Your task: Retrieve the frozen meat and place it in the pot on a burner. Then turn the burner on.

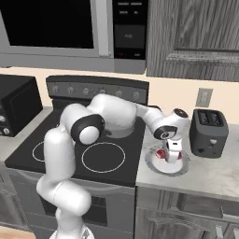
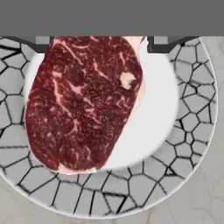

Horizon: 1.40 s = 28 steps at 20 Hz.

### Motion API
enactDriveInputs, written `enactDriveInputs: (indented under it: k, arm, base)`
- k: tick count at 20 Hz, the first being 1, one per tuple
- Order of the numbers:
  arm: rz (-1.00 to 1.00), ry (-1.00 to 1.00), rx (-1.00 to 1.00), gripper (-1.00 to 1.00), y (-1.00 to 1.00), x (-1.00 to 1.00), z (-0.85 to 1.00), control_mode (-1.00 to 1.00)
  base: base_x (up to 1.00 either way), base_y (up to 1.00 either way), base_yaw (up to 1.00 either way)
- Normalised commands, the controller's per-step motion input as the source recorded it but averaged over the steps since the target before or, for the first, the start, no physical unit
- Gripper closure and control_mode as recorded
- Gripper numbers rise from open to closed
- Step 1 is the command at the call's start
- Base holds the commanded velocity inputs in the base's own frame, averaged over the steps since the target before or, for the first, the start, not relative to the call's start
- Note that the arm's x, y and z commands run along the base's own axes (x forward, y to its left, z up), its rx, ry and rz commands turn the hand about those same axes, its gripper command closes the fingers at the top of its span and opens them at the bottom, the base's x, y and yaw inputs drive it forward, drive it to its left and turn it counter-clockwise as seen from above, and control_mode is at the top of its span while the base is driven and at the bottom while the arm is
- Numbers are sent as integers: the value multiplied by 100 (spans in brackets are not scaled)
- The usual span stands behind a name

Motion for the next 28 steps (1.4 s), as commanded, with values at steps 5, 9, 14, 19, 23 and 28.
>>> enactDriveInputs:
  k: [5, 9, 14, 19, 23, 28]
  arm:
    - [22, -18, -20, 100, 32, -57, 6, -100]
    - [25, -9, -18, 100, 58, -53, 33, -100]
    - [30, -7, -20, 100, 66, -20, 50, -100]
    - [30, -3, -24, 100, 75, -11, 55, -100]
    - [19, -2, -14, 100, 26, -10, 42, -100]
    - [12, 5, -7, 100, 6, 26, 46, -100]
  base:
    - [0, 0, 0]
    - [0, 0, 0]
    - [0, 0, 0]
    - [0, 0, 0]
    - [0, 0, 0]
    - [0, 0, 0]
